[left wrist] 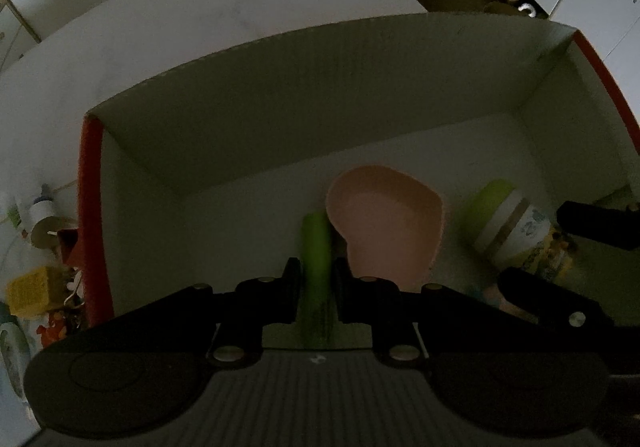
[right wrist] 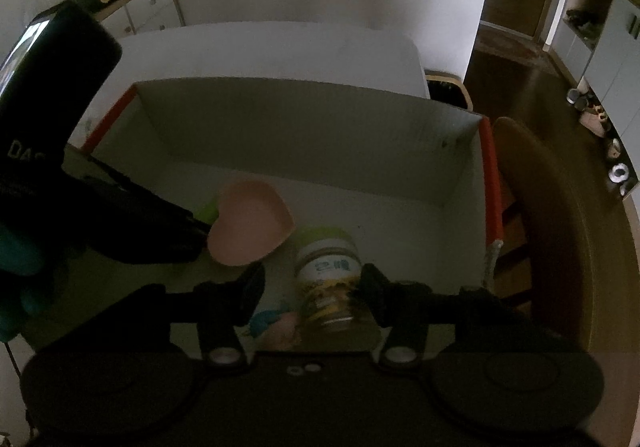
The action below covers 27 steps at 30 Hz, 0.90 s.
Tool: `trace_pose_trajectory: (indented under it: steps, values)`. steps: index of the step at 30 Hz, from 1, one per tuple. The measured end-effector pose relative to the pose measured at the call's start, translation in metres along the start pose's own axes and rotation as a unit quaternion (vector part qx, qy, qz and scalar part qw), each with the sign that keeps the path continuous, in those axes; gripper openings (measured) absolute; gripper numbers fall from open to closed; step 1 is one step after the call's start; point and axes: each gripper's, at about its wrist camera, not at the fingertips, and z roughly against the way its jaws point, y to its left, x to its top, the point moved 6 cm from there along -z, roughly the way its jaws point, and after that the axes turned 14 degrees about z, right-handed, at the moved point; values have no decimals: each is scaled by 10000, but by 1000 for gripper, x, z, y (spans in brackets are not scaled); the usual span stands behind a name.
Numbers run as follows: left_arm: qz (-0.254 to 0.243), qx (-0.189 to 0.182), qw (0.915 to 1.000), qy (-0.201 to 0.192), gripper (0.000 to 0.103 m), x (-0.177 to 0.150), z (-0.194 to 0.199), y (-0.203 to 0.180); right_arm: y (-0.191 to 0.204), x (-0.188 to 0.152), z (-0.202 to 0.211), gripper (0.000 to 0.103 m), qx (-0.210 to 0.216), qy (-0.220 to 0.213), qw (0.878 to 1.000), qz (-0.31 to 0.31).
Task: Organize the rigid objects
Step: 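Lower the green marker and jar into the red box and open both grippers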
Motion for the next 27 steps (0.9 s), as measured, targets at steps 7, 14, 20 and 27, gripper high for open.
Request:
trace_pose_trajectory:
  steps: [7, 14, 20, 27]
  values:
    - [51, -132, 9997, -180, 17, -2, 11, 4, 2, 1, 12, 62, -6, -125, 9999, 21]
    - [88, -215, 9985, -502, 17, -7, 34, 8, 4, 0, 24, 64, -5, -253, 9997, 17]
    - [63, -359, 9950, -924, 17, -12, 62, 11, 10, 1, 38, 73, 38, -400, 9992, 64]
    - [202, -641, 9897, -1266, 43, -23, 94, 18, 18, 2, 57, 75, 95, -633, 9979, 118]
